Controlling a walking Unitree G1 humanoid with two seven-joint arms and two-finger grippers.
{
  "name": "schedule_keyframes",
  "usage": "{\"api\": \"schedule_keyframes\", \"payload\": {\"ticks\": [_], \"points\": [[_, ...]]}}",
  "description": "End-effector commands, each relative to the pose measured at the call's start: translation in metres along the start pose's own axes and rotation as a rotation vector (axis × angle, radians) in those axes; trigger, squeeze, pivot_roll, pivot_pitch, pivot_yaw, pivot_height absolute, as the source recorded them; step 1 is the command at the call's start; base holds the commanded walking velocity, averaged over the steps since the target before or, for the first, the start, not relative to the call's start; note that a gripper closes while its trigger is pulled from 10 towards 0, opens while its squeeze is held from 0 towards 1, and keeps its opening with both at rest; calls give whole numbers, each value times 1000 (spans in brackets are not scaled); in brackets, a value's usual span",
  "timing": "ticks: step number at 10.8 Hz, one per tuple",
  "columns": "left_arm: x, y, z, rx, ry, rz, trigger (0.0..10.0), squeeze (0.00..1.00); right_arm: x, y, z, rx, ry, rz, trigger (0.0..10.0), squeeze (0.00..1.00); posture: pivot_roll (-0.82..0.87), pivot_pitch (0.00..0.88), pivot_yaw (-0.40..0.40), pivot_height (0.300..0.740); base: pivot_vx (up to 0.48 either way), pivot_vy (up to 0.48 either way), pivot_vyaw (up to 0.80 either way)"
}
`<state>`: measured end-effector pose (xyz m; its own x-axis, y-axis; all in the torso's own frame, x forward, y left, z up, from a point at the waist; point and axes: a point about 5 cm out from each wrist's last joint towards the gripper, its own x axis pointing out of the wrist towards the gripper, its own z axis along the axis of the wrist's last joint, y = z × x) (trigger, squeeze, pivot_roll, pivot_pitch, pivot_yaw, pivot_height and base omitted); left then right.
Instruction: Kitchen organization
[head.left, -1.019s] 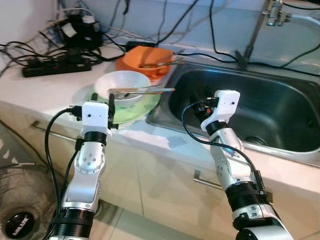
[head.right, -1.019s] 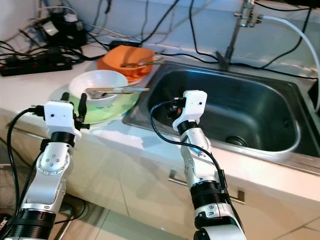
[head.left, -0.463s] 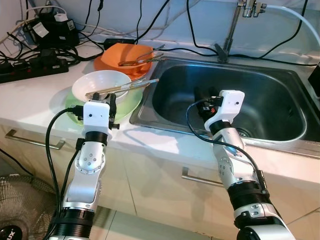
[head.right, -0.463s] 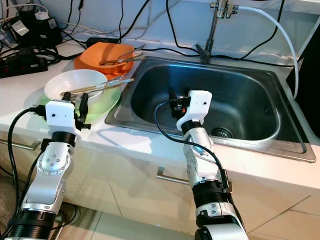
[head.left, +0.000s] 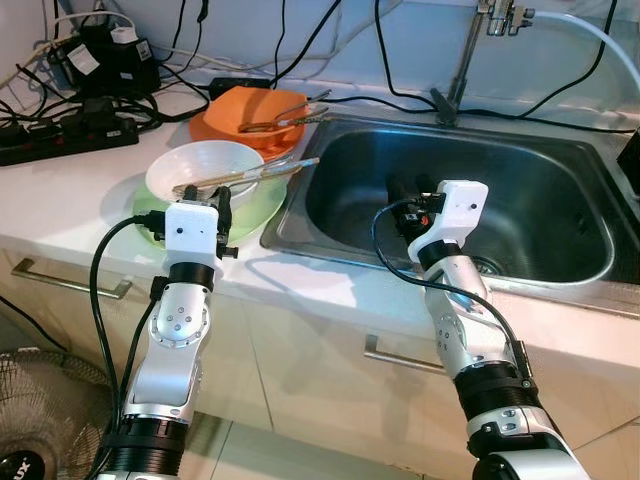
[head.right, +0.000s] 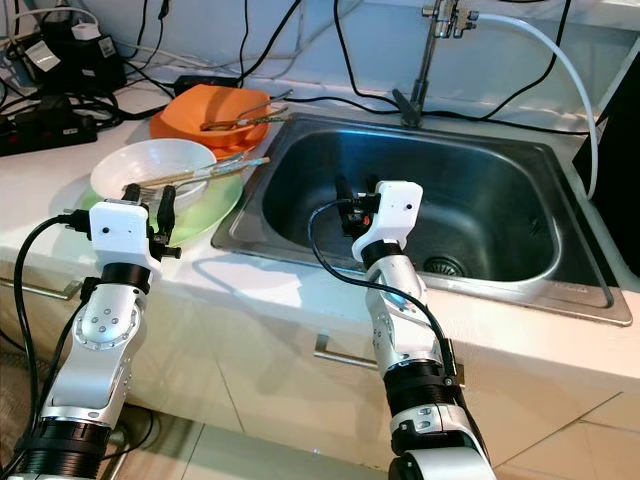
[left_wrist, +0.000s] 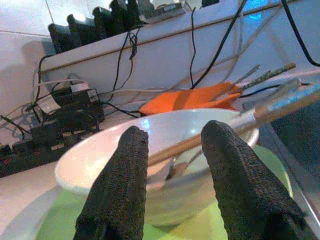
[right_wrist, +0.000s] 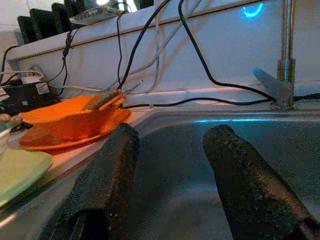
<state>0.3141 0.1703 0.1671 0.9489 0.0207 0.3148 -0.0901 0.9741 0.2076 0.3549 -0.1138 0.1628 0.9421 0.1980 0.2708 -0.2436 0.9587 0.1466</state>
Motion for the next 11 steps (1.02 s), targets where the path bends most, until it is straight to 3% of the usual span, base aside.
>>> {"api": "schedule_keyframes", "payload": {"ticks": [1,11], "points": [[2,1,8,11,-40,-4,10000,0,2,0,3,-2,-16,0,10000,0,158,41,15,740,247,0,0],[4,0,18,19,-92,-17,10000,0,1,2,2,2,-20,2,10000,0,161,45,17,740,258,0,0]]}}
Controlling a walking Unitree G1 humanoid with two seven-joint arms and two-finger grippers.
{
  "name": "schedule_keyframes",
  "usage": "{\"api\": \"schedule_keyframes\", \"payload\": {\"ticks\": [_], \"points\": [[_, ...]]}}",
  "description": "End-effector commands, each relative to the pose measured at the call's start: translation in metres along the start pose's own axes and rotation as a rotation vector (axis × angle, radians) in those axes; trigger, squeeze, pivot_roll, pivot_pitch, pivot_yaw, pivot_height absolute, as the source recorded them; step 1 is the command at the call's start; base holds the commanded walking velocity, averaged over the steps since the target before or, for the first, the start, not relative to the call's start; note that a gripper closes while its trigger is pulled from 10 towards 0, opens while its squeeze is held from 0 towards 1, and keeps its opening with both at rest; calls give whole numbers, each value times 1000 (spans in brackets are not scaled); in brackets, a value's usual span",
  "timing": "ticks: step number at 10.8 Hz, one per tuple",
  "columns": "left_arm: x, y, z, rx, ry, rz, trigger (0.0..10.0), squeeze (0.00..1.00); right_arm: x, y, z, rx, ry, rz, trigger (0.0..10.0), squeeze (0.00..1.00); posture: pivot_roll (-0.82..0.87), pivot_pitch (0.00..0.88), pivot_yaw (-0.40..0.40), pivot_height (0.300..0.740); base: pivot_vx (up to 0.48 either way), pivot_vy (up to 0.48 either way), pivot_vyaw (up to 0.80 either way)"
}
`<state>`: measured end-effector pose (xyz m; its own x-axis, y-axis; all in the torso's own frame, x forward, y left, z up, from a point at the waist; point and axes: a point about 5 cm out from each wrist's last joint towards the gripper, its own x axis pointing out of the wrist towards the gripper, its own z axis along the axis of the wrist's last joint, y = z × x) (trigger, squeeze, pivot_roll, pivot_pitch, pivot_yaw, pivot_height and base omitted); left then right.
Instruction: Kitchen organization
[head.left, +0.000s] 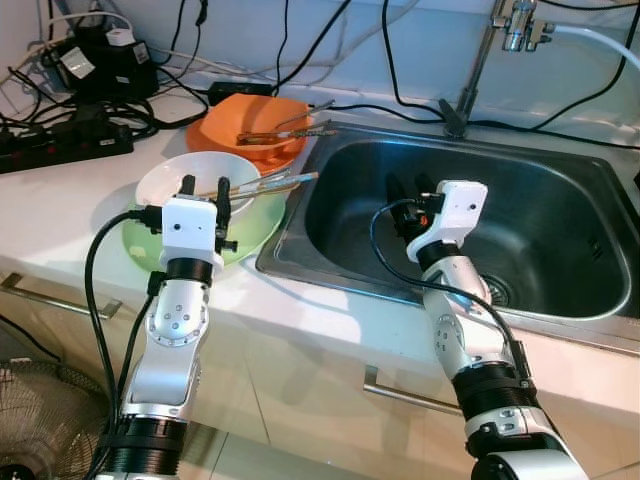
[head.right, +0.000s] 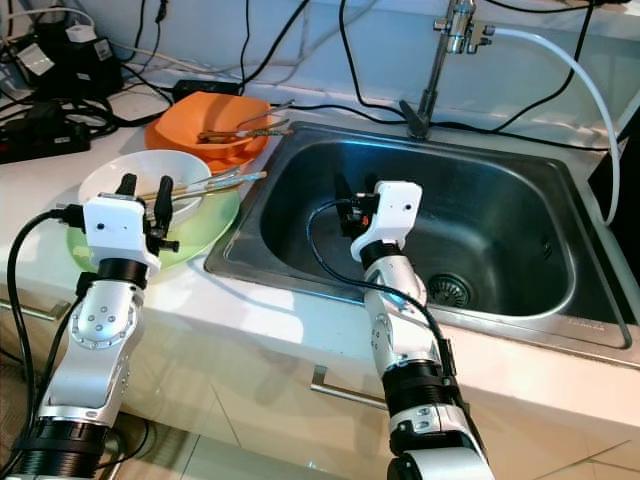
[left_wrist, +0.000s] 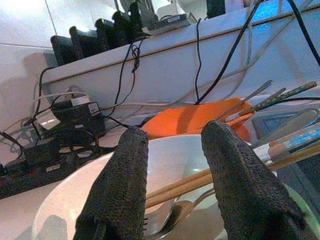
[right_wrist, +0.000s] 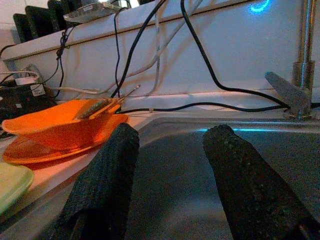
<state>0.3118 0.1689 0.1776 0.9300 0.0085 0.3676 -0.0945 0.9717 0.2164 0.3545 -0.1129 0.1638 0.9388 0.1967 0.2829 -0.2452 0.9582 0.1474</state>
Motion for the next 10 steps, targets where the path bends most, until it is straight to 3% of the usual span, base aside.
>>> {"api": "schedule_keyframes", "payload": {"ticks": [1,10], "points": [[3,-1,8,8,-37,-20,10000,0,1,1,1,0,-7,1,10000,0,161,45,17,740,300,0,0],[3,-1,10,8,-48,-16,10000,0,1,1,1,0,-6,3,10000,0,162,43,17,740,321,0,0]]}}
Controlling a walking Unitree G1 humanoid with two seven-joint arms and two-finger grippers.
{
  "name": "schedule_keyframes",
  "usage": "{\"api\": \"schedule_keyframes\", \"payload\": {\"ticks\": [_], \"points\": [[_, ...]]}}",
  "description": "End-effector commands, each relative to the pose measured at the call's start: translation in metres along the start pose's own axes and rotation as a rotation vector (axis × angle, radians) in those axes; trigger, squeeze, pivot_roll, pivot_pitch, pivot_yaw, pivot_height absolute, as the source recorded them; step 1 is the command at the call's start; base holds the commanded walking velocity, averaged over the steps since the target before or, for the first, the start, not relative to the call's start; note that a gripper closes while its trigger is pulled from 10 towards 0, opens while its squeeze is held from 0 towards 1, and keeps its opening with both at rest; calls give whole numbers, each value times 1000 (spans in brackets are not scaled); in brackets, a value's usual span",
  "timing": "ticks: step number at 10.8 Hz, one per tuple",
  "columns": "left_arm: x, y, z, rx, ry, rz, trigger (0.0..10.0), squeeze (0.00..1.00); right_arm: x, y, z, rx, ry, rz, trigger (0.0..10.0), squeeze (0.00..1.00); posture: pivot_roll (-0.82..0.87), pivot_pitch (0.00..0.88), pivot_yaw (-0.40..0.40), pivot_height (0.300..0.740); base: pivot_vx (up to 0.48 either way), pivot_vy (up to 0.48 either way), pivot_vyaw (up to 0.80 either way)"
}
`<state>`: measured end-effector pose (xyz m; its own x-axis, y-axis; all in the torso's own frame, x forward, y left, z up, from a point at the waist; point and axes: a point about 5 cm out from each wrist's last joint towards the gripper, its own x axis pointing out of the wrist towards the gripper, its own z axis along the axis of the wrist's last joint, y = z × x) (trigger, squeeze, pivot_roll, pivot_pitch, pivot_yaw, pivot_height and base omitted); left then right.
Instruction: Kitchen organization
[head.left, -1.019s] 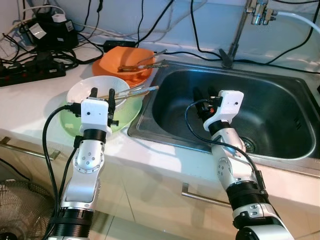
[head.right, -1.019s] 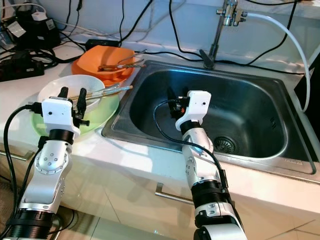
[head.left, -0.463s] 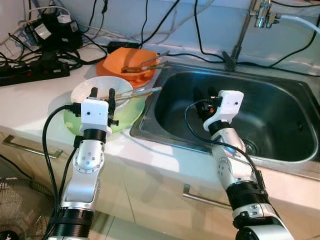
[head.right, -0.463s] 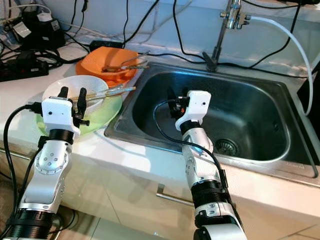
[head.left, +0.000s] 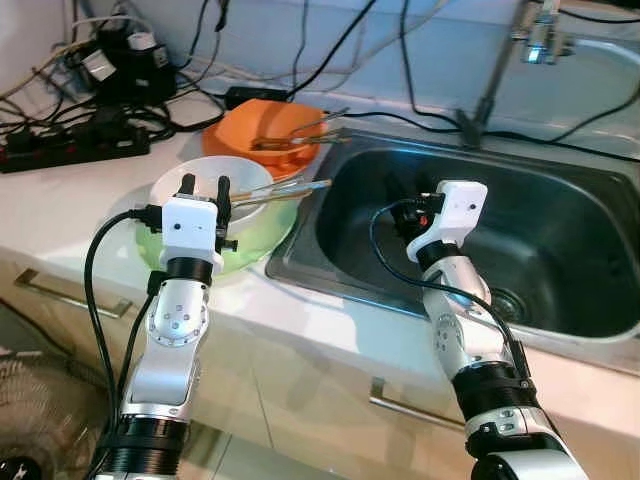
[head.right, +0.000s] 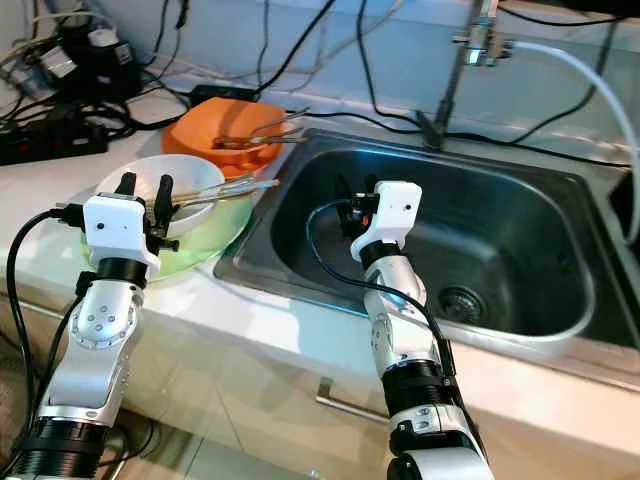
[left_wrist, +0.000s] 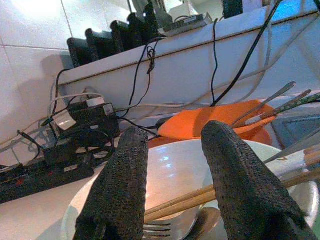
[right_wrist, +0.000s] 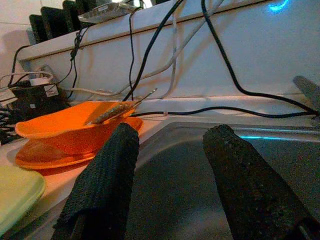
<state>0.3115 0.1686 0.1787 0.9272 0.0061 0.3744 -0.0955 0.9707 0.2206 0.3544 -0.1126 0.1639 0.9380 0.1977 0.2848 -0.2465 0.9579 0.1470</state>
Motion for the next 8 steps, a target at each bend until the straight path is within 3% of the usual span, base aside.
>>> {"api": "schedule_keyframes", "payload": {"ticks": [1,8], "points": [[3,-1,9,4,-41,-16,10000,0,1,1,0,1,-4,2,10000,0,163,43,17,740,334,0,0],[3,-1,9,4,-46,-20,10000,0,1,2,0,4,-3,2,10000,0,164,43,19,740,333,0,0]]}}
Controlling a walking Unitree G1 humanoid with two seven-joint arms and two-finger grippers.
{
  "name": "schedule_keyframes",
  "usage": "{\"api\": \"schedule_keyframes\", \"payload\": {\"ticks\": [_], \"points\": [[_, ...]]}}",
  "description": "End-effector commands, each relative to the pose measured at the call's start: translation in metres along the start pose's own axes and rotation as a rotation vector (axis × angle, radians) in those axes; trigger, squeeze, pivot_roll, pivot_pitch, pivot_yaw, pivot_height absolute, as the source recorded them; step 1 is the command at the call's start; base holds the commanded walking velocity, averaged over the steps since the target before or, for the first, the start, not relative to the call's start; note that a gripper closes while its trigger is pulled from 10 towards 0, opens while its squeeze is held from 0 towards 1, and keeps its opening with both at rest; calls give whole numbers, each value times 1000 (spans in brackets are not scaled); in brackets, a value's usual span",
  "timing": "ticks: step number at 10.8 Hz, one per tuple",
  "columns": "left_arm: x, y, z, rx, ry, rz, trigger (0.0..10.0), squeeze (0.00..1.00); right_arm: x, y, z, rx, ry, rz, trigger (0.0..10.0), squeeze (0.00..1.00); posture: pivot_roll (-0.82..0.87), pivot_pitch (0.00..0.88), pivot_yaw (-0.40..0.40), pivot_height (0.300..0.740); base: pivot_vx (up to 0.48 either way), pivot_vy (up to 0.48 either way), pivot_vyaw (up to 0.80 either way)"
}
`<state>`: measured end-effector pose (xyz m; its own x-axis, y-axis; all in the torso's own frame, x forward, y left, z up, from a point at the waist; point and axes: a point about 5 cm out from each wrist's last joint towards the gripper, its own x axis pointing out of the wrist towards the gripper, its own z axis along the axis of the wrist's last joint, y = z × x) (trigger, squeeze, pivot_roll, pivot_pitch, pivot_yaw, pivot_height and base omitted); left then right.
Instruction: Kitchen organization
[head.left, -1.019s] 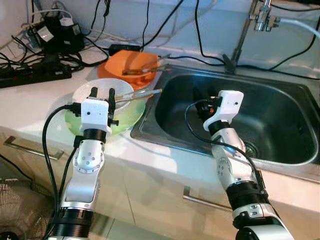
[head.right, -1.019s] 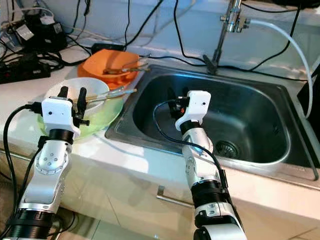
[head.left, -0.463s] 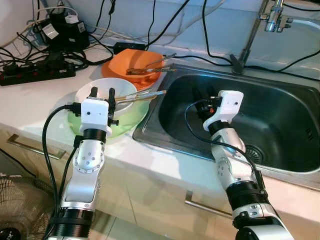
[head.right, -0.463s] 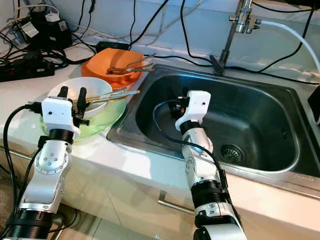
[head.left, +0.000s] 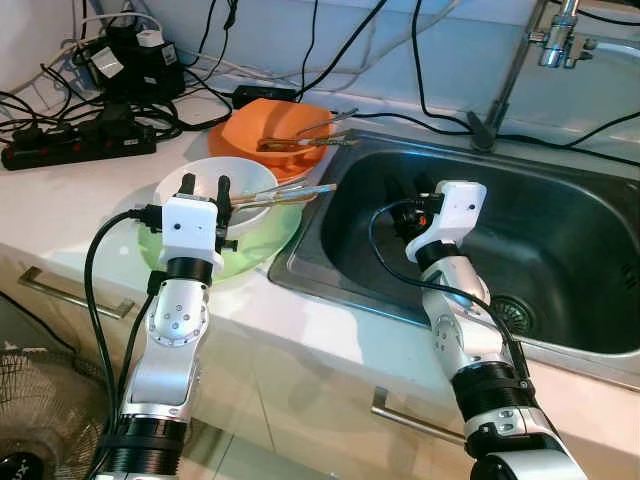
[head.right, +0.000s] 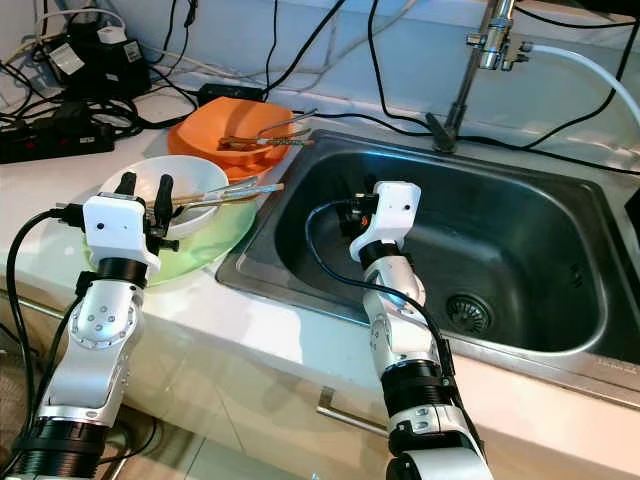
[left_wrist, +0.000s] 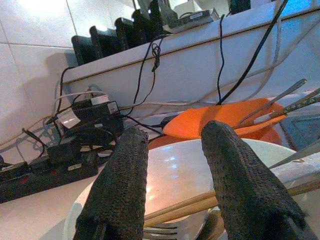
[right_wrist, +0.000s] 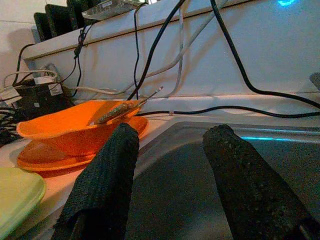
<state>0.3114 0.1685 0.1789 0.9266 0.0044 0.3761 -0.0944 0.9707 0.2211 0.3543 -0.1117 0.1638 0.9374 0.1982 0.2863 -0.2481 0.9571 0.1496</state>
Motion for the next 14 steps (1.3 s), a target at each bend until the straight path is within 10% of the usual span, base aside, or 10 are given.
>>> {"api": "schedule_keyframes", "payload": {"ticks": [1,14], "points": [[3,-1,9,5,-44,-19,10000,0,1,1,0,2,-1,1,10000,0,166,45,19,740,337,0,0],[4,-1,10,5,-51,-20,10000,0,2,1,0,2,-1,0,10000,0,166,43,18,740,370,0,0]]}}
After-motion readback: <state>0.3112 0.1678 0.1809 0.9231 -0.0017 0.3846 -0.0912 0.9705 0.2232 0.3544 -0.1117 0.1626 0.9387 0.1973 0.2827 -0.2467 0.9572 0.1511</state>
